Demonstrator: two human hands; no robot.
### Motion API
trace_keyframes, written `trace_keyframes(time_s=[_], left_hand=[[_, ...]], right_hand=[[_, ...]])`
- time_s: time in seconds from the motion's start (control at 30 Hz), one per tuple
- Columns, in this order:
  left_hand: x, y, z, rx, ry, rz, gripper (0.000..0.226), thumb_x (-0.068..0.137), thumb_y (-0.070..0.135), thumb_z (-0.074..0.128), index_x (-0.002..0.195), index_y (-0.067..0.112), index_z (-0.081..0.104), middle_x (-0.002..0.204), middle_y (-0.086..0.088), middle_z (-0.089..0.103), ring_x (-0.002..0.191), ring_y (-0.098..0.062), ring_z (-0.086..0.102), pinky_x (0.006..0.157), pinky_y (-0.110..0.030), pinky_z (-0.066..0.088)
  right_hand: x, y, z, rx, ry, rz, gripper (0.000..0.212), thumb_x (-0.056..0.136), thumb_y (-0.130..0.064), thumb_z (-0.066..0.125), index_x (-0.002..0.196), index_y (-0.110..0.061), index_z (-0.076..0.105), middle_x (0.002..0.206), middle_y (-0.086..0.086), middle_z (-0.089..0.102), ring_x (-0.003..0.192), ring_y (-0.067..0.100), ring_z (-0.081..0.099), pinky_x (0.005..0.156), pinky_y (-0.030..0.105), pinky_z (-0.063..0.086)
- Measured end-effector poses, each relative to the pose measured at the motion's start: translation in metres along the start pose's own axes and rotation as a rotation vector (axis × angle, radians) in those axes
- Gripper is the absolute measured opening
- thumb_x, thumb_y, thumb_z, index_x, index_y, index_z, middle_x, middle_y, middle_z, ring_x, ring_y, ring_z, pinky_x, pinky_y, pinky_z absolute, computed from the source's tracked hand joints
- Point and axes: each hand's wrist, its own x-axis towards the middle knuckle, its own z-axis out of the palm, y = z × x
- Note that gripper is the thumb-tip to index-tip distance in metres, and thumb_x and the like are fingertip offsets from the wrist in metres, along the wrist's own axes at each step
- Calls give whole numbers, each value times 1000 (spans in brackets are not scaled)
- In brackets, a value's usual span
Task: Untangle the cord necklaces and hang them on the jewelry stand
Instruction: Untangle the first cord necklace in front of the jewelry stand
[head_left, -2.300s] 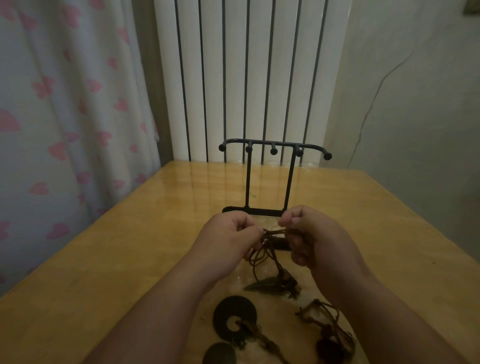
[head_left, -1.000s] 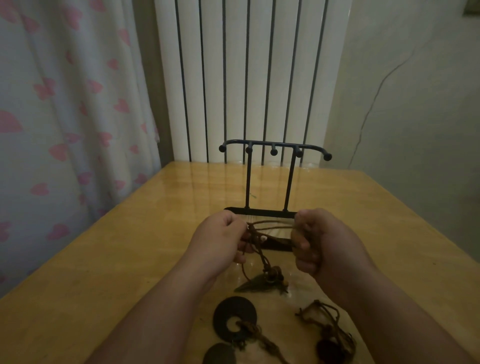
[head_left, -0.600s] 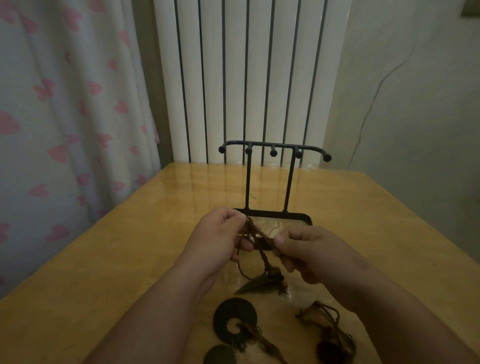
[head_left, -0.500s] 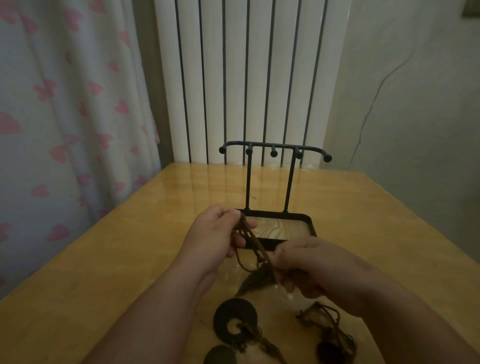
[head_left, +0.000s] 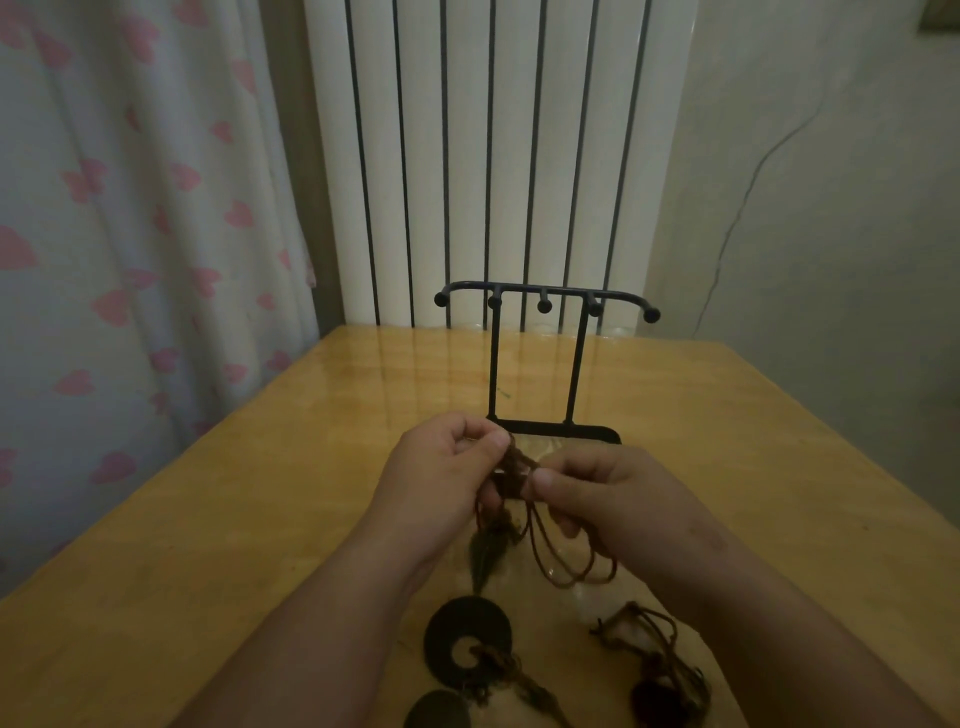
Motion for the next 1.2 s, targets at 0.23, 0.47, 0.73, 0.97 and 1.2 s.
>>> trace_keyframes(time_s=[0.23, 0.47, 0.73, 0.97, 1.2], left_hand=[[2, -1, 2, -13, 35, -5, 15, 99, 24, 56, 90, 23, 68, 57, 12, 63, 50, -1, 50, 47, -17, 39], [-1, 0, 6, 159, 22, 84, 10, 99, 23, 56, 93, 27, 64, 62, 14, 63, 59, 3, 58, 53, -12, 42], [7, -4, 0, -7, 127, -159, 18, 103, 19, 45, 97, 19, 62, 101, -2, 70, 90, -15, 68, 76, -34, 57], [0, 6, 2, 40, 60, -12, 15, 100, 19, 52, 96, 26, 64, 93, 6, 72, 89, -8, 68, 62, -17, 46], [-6, 11, -3, 117, -85, 189, 25, 93, 13, 62, 84, 36, 68, 90, 9, 70, 87, -3, 66, 72, -22, 53]], right_hand=[[0, 1, -4, 121, -134, -7, 23, 77, -40, 61, 83, -22, 73, 74, -8, 69, 52, 2, 45, 53, 23, 33], [4, 5, 6, -96, 102, -10, 25, 94, -41, 56, 80, -28, 72, 67, -17, 65, 61, -6, 56, 63, 23, 41], [-3, -4, -4, 77, 30, -184, 25, 77, -36, 50, 57, -24, 60, 61, -6, 53, 56, 4, 45, 51, 11, 39], [3, -1, -3, 247, 352, -128, 31, 100, -27, 47, 75, -16, 63, 58, -7, 52, 49, 1, 50, 48, 17, 40], [11, 15, -5, -154, 565, -181, 27, 99, -35, 46, 82, -25, 64, 76, -4, 62, 72, 2, 55, 58, 29, 45]])
